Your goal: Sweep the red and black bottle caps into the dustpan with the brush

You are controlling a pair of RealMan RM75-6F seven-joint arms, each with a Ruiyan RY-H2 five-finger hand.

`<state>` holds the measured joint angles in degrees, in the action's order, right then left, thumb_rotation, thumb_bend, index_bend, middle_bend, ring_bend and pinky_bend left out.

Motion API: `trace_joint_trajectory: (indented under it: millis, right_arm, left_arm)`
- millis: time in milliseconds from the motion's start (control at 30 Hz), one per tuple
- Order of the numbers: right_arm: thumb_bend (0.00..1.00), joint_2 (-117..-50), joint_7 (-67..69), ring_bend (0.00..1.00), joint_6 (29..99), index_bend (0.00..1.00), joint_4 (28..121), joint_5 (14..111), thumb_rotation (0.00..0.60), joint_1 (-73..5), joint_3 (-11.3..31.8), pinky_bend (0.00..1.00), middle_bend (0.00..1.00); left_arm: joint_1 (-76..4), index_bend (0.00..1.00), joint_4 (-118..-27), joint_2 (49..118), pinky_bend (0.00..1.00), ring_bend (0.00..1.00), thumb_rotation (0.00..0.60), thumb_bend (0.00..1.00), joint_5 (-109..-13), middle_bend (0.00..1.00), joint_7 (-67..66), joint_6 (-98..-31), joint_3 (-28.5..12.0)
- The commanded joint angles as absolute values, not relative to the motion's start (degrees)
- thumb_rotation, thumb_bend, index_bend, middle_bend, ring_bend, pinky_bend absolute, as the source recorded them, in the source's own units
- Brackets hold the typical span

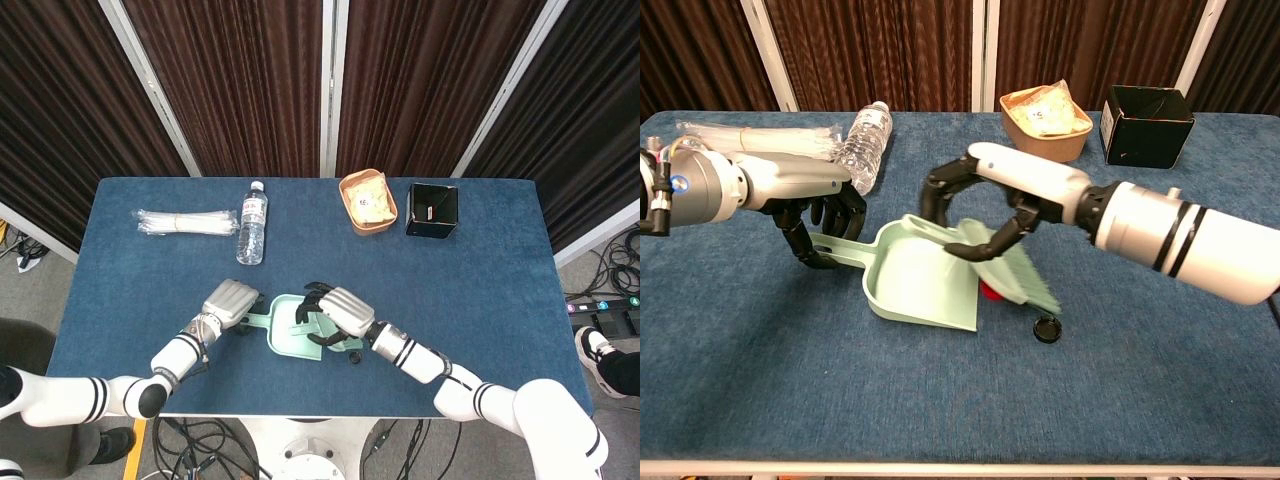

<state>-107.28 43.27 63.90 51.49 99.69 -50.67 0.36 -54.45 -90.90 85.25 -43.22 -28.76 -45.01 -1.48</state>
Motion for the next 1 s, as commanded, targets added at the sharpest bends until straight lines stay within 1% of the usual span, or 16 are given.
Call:
trace_joint_trajectory:
  millis: [33,200,300,400,500,633,767,867,1000]
  right_arm:
    - [0.46,-109.04,45.01,0.33,65.34,0.81,51.13,99.73,0.6,-51.48,1.02,0.15,0.69]
    - [0.46,-110.88,47.4,0.33,67.76,0.81,51.1,99.44,0.6,-51.84,1.92,0.15,0.69]
    - [0.46,-110.12,48.42,0.33,69.63,0.81,52.11,99.38,0.6,-51.14,1.76,0.15,0.69]
    - [0.47,-107.5,46.97,0.33,71.59,0.81,54.77,99.52,0.6,-49.61,0.95,0.15,0.69]
    - [0.48,-103.46,45.11,0.33,72.59,0.81,59.6,99.19,0.6,-47.22,-0.75,0.15,0.69]
    - [0.52,-98.59,41.82,0.33,72.78,0.81,65.24,98.05,0.6,-44.02,-2.95,0.15,0.69]
    - [0.52,-95.81,38.92,0.33,72.07,0.81,69.05,96.53,0.6,-41.42,-4.46,0.15,0.69]
    - [0.52,-95.88,37.11,0.33,71.23,0.81,69.33,95.94,0.6,-40.53,-4.77,0.15,0.69]
    - [0.53,-98.67,36.13,0.33,70.65,0.81,67.37,95.78,0.6,-40.56,-3.71,0.15,0.69]
  left_arm:
    - [-54.57,0.56,-91.17,85.27,0.36,0.42,0.588,0.38,-43.29,0.55,-28.99,-45.3,-1.23]
    - [-54.73,0.56,-91.63,85.35,0.36,0.42,0.587,0.38,-43.6,0.55,-29.65,-45.89,-0.67]
    - [-54.79,0.56,-92.14,85.09,0.36,0.42,0.585,0.38,-43.9,0.55,-29.93,-46.25,-0.42]
    - [-54.77,0.56,-92.72,84.78,0.36,0.42,0.587,0.38,-44.34,0.55,-30.09,-46.65,-0.24]
    - [-54.64,0.56,-93.32,84.5,0.36,0.42,0.589,0.38,-44.85,0.55,-29.9,-46.93,-0.15]
    - [-54.63,0.56,-93.77,84.29,0.36,0.42,0.589,0.38,-45.43,0.55,-30.0,-47.18,0.02]
    - [-54.9,0.56,-93.94,84.26,0.36,0.42,0.589,0.38,-45.2,0.55,-30.27,-47.04,0.05]
    - [-55.1,0.56,-94.05,84.21,0.36,0.42,0.589,0.38,-44.98,0.55,-30.48,-47.01,0.08]
    - [-55.37,0.56,-94.42,84.24,0.36,0.42,0.589,0.38,-44.57,0.55,-30.75,-47.08,0.04]
